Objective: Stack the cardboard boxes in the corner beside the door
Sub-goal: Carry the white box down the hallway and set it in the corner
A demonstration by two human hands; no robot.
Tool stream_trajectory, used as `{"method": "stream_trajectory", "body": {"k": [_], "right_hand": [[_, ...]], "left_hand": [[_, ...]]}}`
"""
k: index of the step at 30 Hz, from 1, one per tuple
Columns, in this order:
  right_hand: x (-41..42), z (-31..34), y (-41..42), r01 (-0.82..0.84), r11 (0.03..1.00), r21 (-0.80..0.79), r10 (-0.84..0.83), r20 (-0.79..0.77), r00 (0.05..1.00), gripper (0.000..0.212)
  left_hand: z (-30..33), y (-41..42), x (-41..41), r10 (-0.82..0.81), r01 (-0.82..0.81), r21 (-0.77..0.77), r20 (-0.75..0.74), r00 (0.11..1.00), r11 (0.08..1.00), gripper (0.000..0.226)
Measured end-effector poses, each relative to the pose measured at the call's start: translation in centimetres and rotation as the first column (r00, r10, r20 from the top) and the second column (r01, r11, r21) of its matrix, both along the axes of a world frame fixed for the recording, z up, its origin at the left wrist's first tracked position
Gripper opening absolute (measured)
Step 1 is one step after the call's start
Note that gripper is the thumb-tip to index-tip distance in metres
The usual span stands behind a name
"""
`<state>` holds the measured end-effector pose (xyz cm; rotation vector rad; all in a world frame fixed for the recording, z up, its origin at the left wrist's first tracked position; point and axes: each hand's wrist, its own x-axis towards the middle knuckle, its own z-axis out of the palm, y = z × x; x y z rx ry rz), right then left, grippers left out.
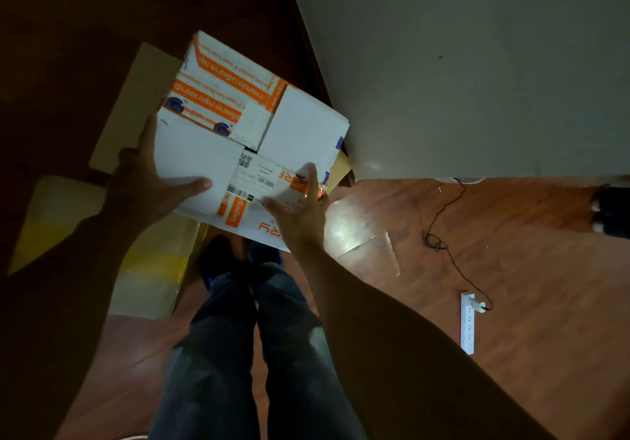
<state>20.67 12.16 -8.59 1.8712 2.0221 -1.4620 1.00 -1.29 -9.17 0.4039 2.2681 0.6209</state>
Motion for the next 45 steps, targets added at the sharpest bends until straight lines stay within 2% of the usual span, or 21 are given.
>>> {"method": "stream_trajectory", "body": {"k": [4,9,12,15,18,21,26,31,39,45], "right_hand": [[1.1,3.6,0.6,-0.051,0.998,0.045,0.051,-0.008,0.999,0.066],[2.5,12.3,1.2,-0.043,0.994,0.104,0.044,0.001,0.999,0.073],[4.1,18.2,0.6,-0.043,0.989,0.140,0.046,-0.015,0.999,0.069],[6.3,23.6,-0.7,0.004,0.988,0.157,0.003,-0.042,0.999,0.085],[8.4,28.4,-2.3,0.006,0.983,0.186,0.012,-0.095,0.995,0.084],[10.3,32.1,-3.9,0.004,0.976,0.218,0.028,-0.144,0.989,0.095],[12.2,35.0,-6.0,-0.047,0.959,0.279,0.081,-0.111,0.991,0.099],[12.2,37.1,-9.3,-0.122,0.949,0.292,0.148,-0.068,0.987,0.105],[7.6,37.3,-16.8,-0.095,0.962,0.257,0.121,-0.088,0.989,0.114],[2.0,35.8,-21.6,-0.109,0.975,0.195,0.132,-0.108,0.985,0.110]], "left_hand": [[3.8,0.1,1.3,-0.045,0.045,-0.026,-0.021,0.999,0.999,0.113],[12.5,0.4,2.6,-0.054,0.054,-0.027,0.008,0.998,0.998,0.110],[18.6,0.1,3.8,-0.058,0.058,-0.009,0.027,0.998,0.998,0.109],[24.6,-0.3,5.4,-0.113,0.113,-0.001,0.014,0.993,0.994,0.110],[29.5,-1.9,7.3,-0.124,0.125,0.042,-0.017,0.992,0.991,0.112],[32.7,-4.2,9.4,-0.111,0.115,0.093,-0.046,0.993,0.989,0.114],[36.6,-8.6,12.7,-0.044,0.050,0.137,-0.053,0.998,0.989,0.116],[37.6,-14.1,13.5,0.020,-0.012,0.163,-0.050,0.999,0.987,0.119],[38.5,-22.0,8.8,0.016,-0.002,0.181,-0.075,0.997,0.983,0.108],[38.6,-27.4,3.7,0.017,0.000,0.132,-0.126,0.992,0.991,0.103]]}}
